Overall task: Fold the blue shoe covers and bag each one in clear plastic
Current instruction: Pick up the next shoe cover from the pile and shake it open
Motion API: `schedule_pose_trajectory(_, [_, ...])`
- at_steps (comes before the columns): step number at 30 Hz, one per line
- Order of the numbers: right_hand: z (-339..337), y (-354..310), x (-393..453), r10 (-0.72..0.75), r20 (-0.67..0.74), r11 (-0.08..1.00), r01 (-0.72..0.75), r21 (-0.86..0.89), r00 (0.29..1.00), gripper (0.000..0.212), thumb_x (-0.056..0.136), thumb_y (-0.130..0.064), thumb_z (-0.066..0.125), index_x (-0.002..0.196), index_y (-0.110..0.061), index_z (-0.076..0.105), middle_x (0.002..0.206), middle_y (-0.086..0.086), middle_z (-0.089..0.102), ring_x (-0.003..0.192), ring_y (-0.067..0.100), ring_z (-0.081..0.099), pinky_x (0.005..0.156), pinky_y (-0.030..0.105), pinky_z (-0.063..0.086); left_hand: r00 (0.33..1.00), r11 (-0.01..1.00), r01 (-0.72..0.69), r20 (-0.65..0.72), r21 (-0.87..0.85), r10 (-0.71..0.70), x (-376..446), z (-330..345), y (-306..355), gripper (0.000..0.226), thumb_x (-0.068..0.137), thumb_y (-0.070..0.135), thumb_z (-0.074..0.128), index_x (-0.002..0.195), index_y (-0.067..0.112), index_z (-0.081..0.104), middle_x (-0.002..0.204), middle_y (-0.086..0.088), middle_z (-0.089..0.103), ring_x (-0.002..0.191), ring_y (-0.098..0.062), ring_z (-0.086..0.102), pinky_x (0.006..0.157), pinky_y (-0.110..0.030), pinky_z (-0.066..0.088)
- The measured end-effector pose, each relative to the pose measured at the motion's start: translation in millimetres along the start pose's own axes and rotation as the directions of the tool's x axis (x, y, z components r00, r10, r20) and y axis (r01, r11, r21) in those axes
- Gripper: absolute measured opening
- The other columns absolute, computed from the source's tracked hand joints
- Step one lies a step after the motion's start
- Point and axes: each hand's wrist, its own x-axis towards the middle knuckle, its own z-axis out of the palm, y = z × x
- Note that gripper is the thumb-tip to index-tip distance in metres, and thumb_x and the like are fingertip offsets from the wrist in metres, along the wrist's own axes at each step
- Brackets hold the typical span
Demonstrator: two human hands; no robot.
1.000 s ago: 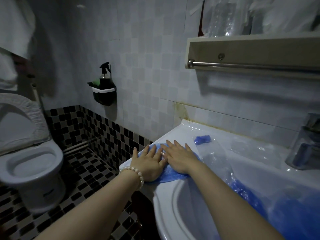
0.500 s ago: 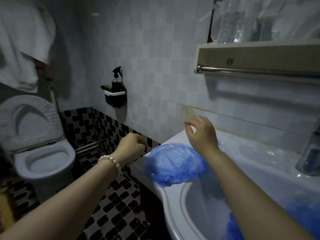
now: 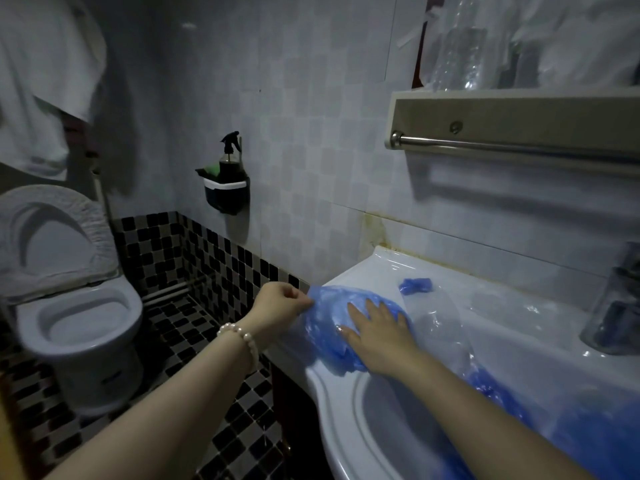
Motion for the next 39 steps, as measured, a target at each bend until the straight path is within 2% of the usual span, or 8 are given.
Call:
schedule_pose_trajectory(5, [-4, 4, -1, -0.032, -0.004, 0.999, 0.032, 0.003, 0.999, 0.063, 0.098, -0.047, 0.026, 0.151, -0.027, -0.002, 0.158, 0.009, -0.008, 0.145, 0.031, -0.006, 0.114, 0.052, 0.002, 0.990, 0.911, 0.143, 0.068, -0.386, -0.126, -3, -8, 2, 0.018, 0.082, 0.001, 0.069, 0.070, 0.002, 0.055, 0.053, -0.009, 0.053, 0.047, -0.015, 0.048, 0.049, -0.023, 0.047])
schedule_pose_trajectory(11, [-3, 11, 5, -0.100, -0.039, 0.994, 0.101, 0.046, 0.994, 0.058, 0.099, -0.047, 0.023, 0.151, -0.030, 0.004, 0.159, 0.003, -0.003, 0.146, 0.024, -0.004, 0.115, 0.048, 0.001, 0.972, 0.881, 0.222, 0.162, -0.419, -0.168, -6, -12, 1, 0.042, 0.074, -0.006, 0.073, 0.059, 0.010, 0.038, 0.051, -0.008, 0.043, 0.044, -0.017, 0.045, 0.045, -0.021, 0.049])
schedule_pose_trajectory(17, [-7, 23, 3, -0.209, -0.096, 0.960, 0.223, 0.167, 0.973, 0.052, 0.101, -0.040, 0.028, 0.150, -0.030, 0.014, 0.159, -0.002, 0.005, 0.146, 0.014, 0.002, 0.117, 0.034, 0.000, 0.995, 0.996, 0.072, 0.077, -0.043, -0.068, -12, -20, 2, 0.036, 0.067, 0.006, 0.083, 0.067, 0.008, 0.048, 0.056, -0.011, 0.058, 0.043, -0.015, 0.056, 0.044, -0.023, 0.050])
schedule_pose_trajectory(25, [-2, 28, 6, -0.272, -0.111, 0.937, 0.289, 0.194, 0.956, 0.047, 0.104, -0.030, 0.025, 0.150, -0.029, 0.018, 0.159, -0.003, 0.006, 0.146, 0.014, 0.003, 0.115, 0.028, -0.004, 0.984, 0.994, 0.106, 0.145, -0.010, -0.104, -16, -41, -7, 0.018, 0.075, -0.008, 0.071, 0.081, 0.003, 0.058, 0.069, -0.011, 0.064, 0.060, -0.017, 0.064, 0.053, -0.025, 0.055])
schedule_pose_trajectory(30, [-5, 28, 3, -0.295, -0.073, 0.950, 0.301, 0.082, 0.953, 0.056, 0.103, -0.028, 0.031, 0.151, -0.024, 0.001, 0.159, -0.002, -0.003, 0.146, 0.016, -0.003, 0.115, 0.029, -0.007, 0.997, 0.997, 0.070, -0.033, 0.031, -0.069, -16, -35, -9, 0.015, 0.081, -0.009, 0.061, 0.081, 0.006, 0.061, 0.080, -0.011, 0.063, 0.069, -0.017, 0.059, 0.060, -0.026, 0.050])
schedule_pose_trajectory(32, [-5, 28, 3, -0.300, -0.063, 0.952, 0.303, 0.042, 0.952, 0.059, 0.102, -0.029, 0.032, 0.151, -0.023, -0.001, 0.159, -0.001, -0.005, 0.146, 0.018, -0.004, 0.116, 0.031, -0.007, 0.999, 0.993, 0.029, -0.019, 0.117, -0.027, -18, -34, -9, 0.016, 0.079, -0.007, 0.062, 0.082, 0.009, 0.062, 0.084, -0.009, 0.063, 0.074, -0.016, 0.058, 0.059, -0.023, 0.047])
schedule_pose_trajectory(36, [-2, 30, 6, -0.310, -0.095, 0.948, 0.315, 0.041, 0.946, 0.055, 0.103, -0.029, 0.028, 0.151, -0.026, 0.000, 0.159, -0.002, -0.005, 0.146, 0.016, -0.005, 0.115, 0.030, -0.007, 0.967, 0.918, -0.226, 0.189, 0.325, 0.172, -24, -28, -11, 0.032, 0.073, 0.001, 0.073, 0.089, 0.026, 0.059, 0.097, 0.005, 0.056, 0.086, -0.012, 0.057, 0.062, -0.016, 0.047])
schedule_pose_trajectory(39, [1, 29, 8, -0.302, -0.149, 0.939, 0.320, 0.126, 0.942, 0.048, 0.104, -0.031, 0.023, 0.150, -0.028, 0.012, 0.159, -0.003, 0.002, 0.146, 0.014, 0.000, 0.116, 0.029, -0.005, 0.891, 0.687, -0.453, 0.270, 0.568, 0.364, -22, -26, -11, 0.020, 0.072, 0.018, 0.080, 0.085, 0.028, 0.068, 0.100, 0.014, 0.044, 0.100, -0.012, 0.041, 0.084, -0.023, 0.032])
